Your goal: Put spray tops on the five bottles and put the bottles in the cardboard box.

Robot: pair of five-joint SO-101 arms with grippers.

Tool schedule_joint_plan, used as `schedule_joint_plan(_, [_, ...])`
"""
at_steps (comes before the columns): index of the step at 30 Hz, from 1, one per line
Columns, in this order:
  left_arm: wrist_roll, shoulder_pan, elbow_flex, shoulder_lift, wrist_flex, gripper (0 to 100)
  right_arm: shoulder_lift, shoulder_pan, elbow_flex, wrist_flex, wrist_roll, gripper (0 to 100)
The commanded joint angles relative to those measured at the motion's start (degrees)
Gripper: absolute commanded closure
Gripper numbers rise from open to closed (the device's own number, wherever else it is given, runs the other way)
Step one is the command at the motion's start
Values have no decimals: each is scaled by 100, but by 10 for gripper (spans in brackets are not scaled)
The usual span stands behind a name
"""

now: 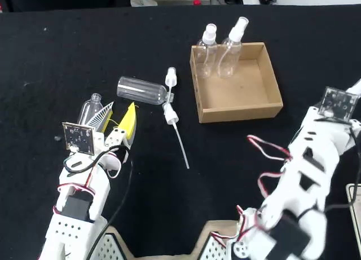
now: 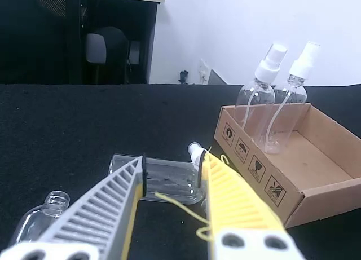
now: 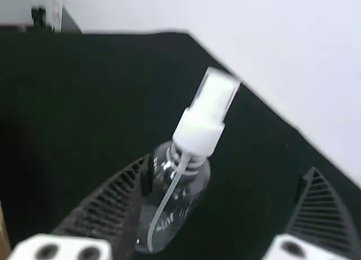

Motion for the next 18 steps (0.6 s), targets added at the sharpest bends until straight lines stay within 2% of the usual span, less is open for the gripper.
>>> schedule_joint_plan(1, [-70, 75, 127, -53, -62, 831, 453, 70, -558, -35, -53, 620])
schedule_joint_plan(10, [-70, 84, 127, -53, -62, 831, 593, -255, -549, -299, -62, 620])
schedule_joint_plan(18, [-70, 84, 127, -53, -62, 831, 1604, -229, -549, -1837, -62, 623])
